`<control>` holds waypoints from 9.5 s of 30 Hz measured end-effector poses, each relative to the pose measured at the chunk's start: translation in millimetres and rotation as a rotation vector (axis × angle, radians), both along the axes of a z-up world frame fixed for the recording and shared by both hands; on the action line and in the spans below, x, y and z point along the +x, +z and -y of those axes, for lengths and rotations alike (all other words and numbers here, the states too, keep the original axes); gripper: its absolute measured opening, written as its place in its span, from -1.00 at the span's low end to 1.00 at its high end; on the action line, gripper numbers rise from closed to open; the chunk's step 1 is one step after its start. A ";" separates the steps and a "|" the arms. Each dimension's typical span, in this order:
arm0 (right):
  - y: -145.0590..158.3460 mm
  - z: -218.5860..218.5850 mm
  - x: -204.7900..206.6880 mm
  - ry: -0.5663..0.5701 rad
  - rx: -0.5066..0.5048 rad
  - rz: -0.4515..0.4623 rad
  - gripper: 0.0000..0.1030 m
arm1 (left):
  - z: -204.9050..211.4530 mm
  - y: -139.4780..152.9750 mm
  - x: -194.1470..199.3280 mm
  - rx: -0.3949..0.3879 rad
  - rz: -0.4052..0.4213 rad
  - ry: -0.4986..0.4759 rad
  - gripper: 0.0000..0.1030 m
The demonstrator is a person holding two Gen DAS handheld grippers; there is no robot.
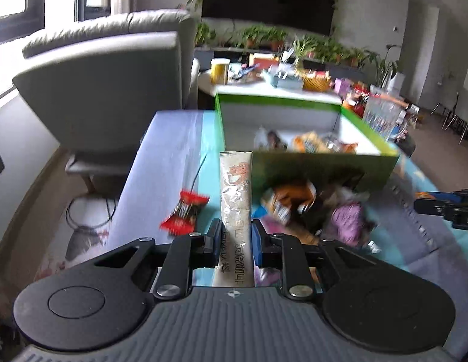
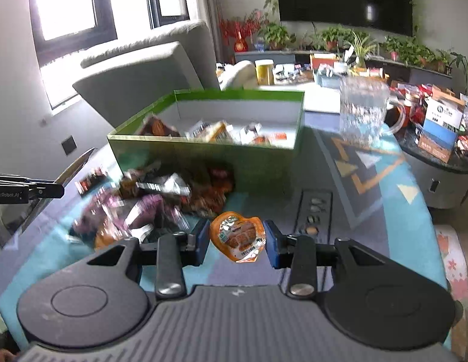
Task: Organize snacks
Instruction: 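Carry the wafer bar and orange packet over the green box and release both, then grasp the pink-and-blue drink pouch with the left gripper while the right grasps a pink foil bag, then carry the pouch and foil bag over the green box and release both, then grasp a brown packet with the left gripper while the right grasps a clear snack bag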
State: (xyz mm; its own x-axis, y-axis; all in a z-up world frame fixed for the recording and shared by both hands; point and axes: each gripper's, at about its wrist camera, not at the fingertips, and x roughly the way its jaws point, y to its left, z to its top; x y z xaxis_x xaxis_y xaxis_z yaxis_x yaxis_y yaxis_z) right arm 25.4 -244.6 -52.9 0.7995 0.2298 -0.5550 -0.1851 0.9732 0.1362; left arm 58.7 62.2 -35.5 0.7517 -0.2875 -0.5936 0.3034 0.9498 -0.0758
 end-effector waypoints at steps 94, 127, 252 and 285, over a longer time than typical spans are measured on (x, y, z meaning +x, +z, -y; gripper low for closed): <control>16.0 -2.8 68.4 -0.017 0.093 0.046 -0.28 | 24.2 -23.6 70.2 -0.064 -0.197 0.135 0.02; -35.2 -66.1 43.5 0.243 0.080 -0.089 -0.27 | 37.7 -45.3 53.9 -0.107 -0.233 0.147 -0.24; 13.5 9.2 131.5 -0.127 0.147 0.112 -0.27 | 86.4 20.8 183.8 -0.023 -0.069 0.076 0.27; -17.9 -34.1 50.2 0.040 0.051 -0.024 -0.27 | 79.1 -33.9 104.1 -0.088 -0.262 0.021 0.30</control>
